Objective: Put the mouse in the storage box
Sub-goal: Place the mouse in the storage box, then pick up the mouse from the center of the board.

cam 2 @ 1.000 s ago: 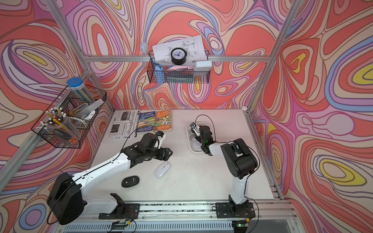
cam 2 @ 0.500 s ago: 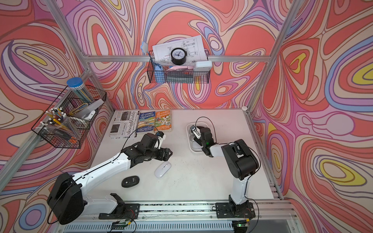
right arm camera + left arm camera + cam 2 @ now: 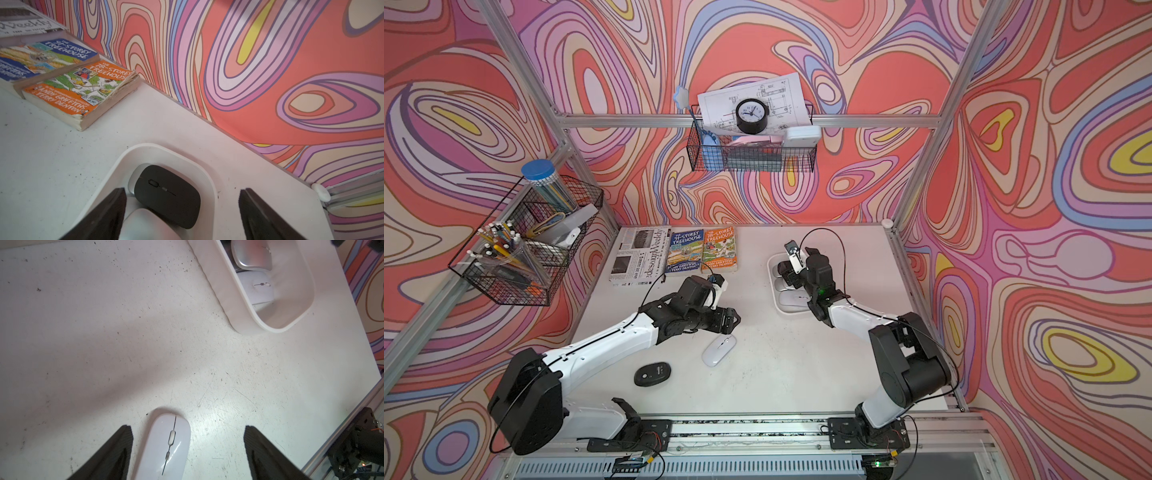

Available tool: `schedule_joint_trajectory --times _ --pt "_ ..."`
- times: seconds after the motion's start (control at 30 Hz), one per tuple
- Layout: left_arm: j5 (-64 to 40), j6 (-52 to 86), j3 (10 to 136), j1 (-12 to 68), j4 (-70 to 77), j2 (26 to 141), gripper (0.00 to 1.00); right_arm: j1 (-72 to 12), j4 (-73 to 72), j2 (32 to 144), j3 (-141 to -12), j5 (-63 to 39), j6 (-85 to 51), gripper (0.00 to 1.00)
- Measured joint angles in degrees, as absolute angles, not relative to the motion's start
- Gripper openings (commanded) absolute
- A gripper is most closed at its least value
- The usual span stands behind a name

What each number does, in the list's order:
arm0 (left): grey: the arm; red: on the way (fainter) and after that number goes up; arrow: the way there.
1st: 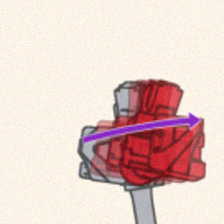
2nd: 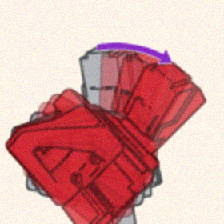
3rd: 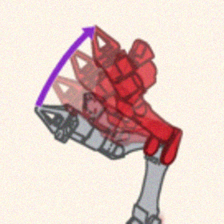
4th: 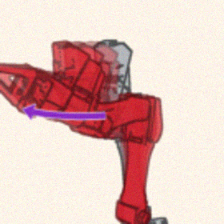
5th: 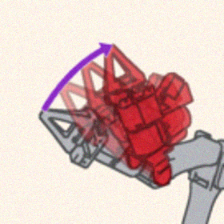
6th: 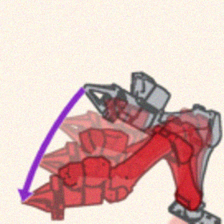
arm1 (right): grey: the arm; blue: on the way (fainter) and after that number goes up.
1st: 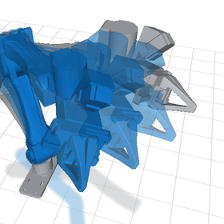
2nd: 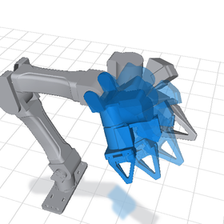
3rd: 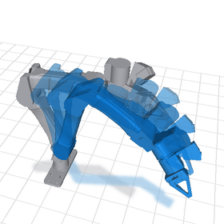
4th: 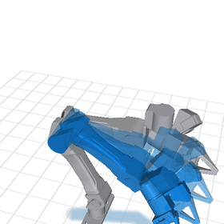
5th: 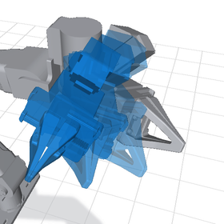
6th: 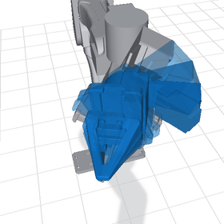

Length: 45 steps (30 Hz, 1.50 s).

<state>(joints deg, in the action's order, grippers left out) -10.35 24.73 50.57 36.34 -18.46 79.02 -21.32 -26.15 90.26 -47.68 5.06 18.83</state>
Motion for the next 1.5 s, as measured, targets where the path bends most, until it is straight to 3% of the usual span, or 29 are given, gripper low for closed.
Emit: schedule_joint_trajectory --times 0.57,0.77,1.03,1.23,1.5 --pt "-9.0 30.7 43.9 38.7 -22.2 82.1 0.81 -21.3 -17.6 75.5 -47.8 0.5 -6.1 0.93" --pt "-7.7 33.1 41.2 38.8 -23.4 81.8 0.80 -21.3 -14.8 74.7 -47.8 -0.1 -9.1 0.98" --pt "-5.4 34.9 40.2 42.3 -24.6 81.1 0.78 -21.3 -12.3 73.0 -47.9 -0.1 -11.7 0.98" --pt "-1.2 36.3 41.0 46.2 -28.5 81.7 0.70 -21.3 -10.6 72.9 -48.0 0.0 -12.8 0.98" --pt "5.0 36.8 44.9 48.9 -30.7 87.1 0.70 -21.3 -9.4 72.9 -48.9 -0.1 -13.0 0.98"
